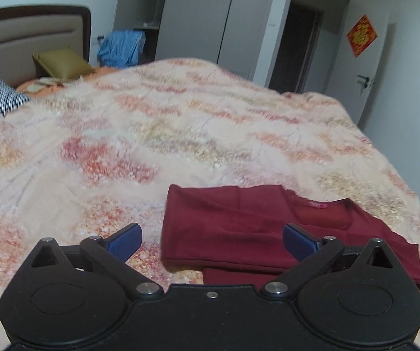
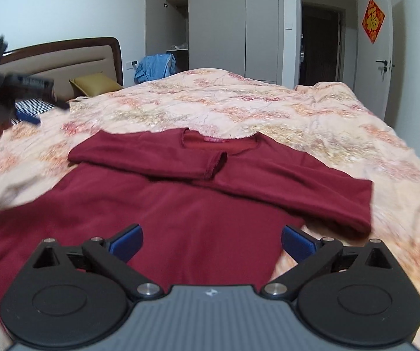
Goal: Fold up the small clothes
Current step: 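Move both open grippers to the sweater hem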
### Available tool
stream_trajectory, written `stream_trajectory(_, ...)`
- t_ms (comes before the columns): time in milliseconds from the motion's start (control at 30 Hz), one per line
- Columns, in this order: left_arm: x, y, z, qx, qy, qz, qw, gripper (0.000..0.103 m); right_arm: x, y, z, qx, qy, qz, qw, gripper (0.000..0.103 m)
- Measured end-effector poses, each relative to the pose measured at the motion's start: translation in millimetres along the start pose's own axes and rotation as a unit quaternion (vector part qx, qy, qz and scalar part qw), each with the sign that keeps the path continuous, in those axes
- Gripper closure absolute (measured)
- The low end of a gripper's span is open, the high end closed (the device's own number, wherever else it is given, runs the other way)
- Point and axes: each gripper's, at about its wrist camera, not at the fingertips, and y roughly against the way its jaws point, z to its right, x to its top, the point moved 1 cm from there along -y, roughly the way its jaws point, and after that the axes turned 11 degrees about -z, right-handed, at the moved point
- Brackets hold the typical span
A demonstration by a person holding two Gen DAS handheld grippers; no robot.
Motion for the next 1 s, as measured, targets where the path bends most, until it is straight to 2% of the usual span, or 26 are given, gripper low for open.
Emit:
stream_trajectory(133,-33,37,-2,-0.014,-0.026,0.001,0.9996,0.001,-28,24,0,0.01,-0.024,-0.002,1.0,0.0)
stream_trajectory(300,-97,62,-18,-0.015,-0.048,-0.01,0.9987,0.001,-65,39,0,0.036,-0.059,-0.013,0.998,0.0)
stream_trajectory(400,-138,70,-33,-0.026,-0.029,-0.018,0.9991,0.001,-88,48,-4,0.047,-0.064,-0.011,0.997,0.0)
stream_trajectory(567,-196,64,-53,-0.079,0.021,-0.037,0.996,0.001,-118,55,-10,0.066,-0.093,-0.025,0.993,0.0)
stream_trajectory(700,-218,51,-58,-0.062,0.045,-0.066,0.9949,0.001,-130,57,-11,0.074,-0.12,-0.029,0.99,0.0)
stream_trajectory(767,-222,48,-61,-0.067,0.06,-0.081,0.9927,0.001,-134,60,-10,0.082,-0.137,-0.022,0.987,0.001)
stream_trajectory(800,-224,48,-63,-0.076,0.068,-0.082,0.9914,0.003,-134,60,-9,0.088,-0.147,-0.022,0.985,0.004)
stream_trajectory(867,-223,48,-67,-0.094,0.085,-0.08,0.9888,0.009,-135,58,-8,0.102,-0.162,-0.025,0.981,0.017)
stream_trajectory(967,-220,50,-66,-0.111,0.084,-0.075,0.9875,0.022,-137,56,-10,0.092,-0.166,-0.029,0.981,0.03)
stream_trajectory(1000,-219,51,-64,-0.113,0.077,-0.075,0.9877,0.025,-137,56,-12,0.088,-0.164,-0.028,0.982,0.038)
